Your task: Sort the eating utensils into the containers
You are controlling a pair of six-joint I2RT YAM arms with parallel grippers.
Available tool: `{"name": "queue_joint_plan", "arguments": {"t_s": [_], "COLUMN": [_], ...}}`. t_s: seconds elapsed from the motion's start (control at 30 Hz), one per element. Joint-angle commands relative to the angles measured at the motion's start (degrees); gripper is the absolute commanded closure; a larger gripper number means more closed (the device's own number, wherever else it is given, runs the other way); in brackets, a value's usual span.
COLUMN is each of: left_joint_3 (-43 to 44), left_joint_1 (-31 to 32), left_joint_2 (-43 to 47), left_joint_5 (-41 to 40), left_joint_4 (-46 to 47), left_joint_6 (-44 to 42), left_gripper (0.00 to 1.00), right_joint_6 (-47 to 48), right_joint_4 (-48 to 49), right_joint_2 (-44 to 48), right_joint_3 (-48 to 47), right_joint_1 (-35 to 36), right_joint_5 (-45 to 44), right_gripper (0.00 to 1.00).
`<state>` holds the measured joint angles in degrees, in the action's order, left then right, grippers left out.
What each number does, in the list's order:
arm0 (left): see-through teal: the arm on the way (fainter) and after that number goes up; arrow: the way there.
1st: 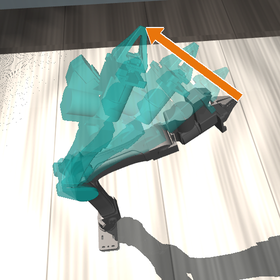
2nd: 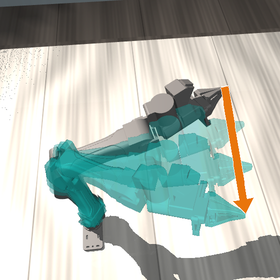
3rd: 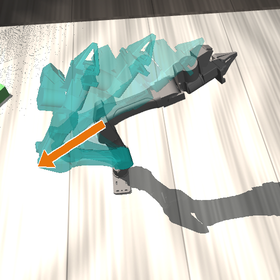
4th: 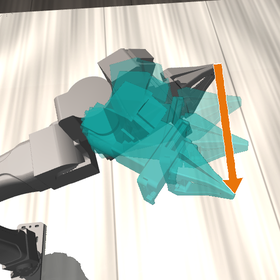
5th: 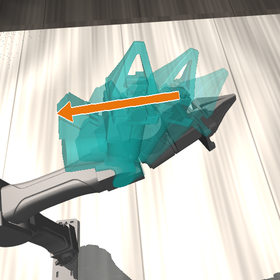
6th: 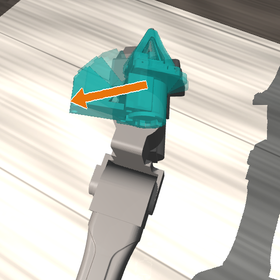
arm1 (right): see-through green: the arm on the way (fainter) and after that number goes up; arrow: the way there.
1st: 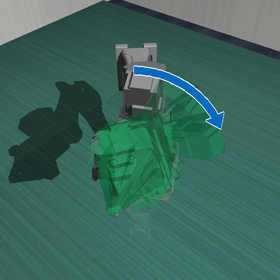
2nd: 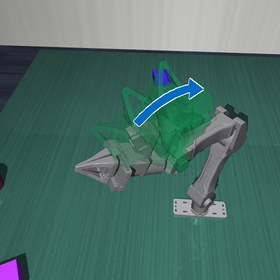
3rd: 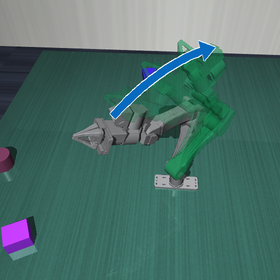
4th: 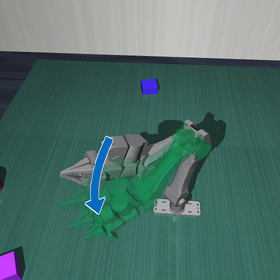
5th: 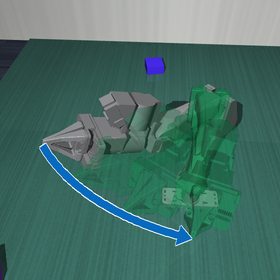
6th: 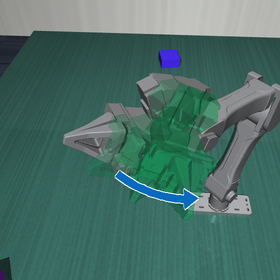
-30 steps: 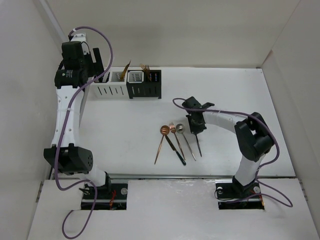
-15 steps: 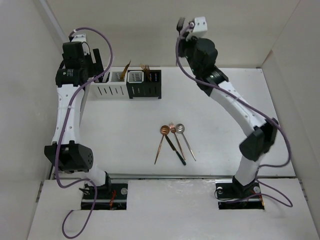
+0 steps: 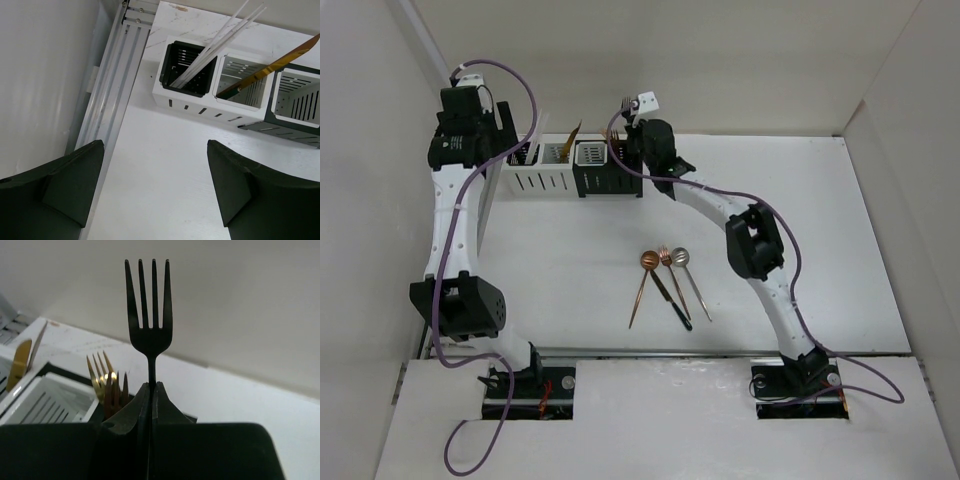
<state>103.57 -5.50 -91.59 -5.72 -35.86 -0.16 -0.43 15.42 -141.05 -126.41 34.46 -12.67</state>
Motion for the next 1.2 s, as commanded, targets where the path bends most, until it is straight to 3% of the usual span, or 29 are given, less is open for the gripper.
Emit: {"name": "queue_joint_plan", "arguments": {"t_s": [0.0,0.27,0.4,0.43,0.6,0.73,0.77,0.83,0.87,1.0,1.07,1.17], "left_joint_3": [-0.3,-0.3,-0.3,-0.3,-0.3,-0.3,-0.3,-1.3,-2.2,-2.8,-2.8,-2.8], "left_joint_1": [-0.1,-0.1,-0.1,-0.1,-0.1,4.8,5.9,9.4,10.4,12.7,12.7,12.7], "left_joint_2": [0.3,0.3,0.3,0.3,0.3,-0.2,-0.3,-0.3,-0.3,0.4,1.0,1.6], "left_joint_5": [-1.5,-1.5,-1.5,-1.5,3.1,7.5,7.5,7.5,7.5,6.9,6.9,6.3], "left_joint_4": [1.6,1.6,1.6,1.6,1.6,-0.1,-0.9,-0.9,-0.9,-0.9,-0.4,-0.4], "left_joint_6": [-0.6,-0.6,-0.6,-0.6,0.1,-0.4,-0.5,-0.5,-0.5,-0.5,-0.5,-0.5], "left_gripper": [0.18,0.18,0.18,0.18,0.21,0.21,0.21,0.21,0.21,0.21,0.21,0.21], "right_joint_6": [-3.3,-5.8,-5.8,-5.1,-2.9,-2.9,-2.9,-2.9,-4.0,-11.2,-14.4,-20.0], "right_joint_4": [7.1,7.1,7.1,7.1,3.2,-10.9,-18.9,-28.2,-38.8,-60.6,-61.8,-56.9], "right_joint_2": [4.7,7.1,9.6,11.9,22.4,34.5,36.9,42.3,43.1,43.8,45.7,52.4], "right_joint_3": [1.2,9.6,10.7,11.2,14.3,22.3,24.3,28.0,31.0,40.3,46.8,58.5], "right_joint_1": [0.6,2.3,2.3,2.3,2.3,2.3,2.3,2.3,1.8,1.8,1.8,3.7], "right_joint_5": [0.1,0.1,1.6,1.6,-2.1,-4.4,-4.4,0.0,1.1,6.6,9.7,11.2], "right_gripper": [1.0,1.0,0.52,0.29,0.06,0.0,0.0,0.02,0.05,0.38,0.44,0.44]}}
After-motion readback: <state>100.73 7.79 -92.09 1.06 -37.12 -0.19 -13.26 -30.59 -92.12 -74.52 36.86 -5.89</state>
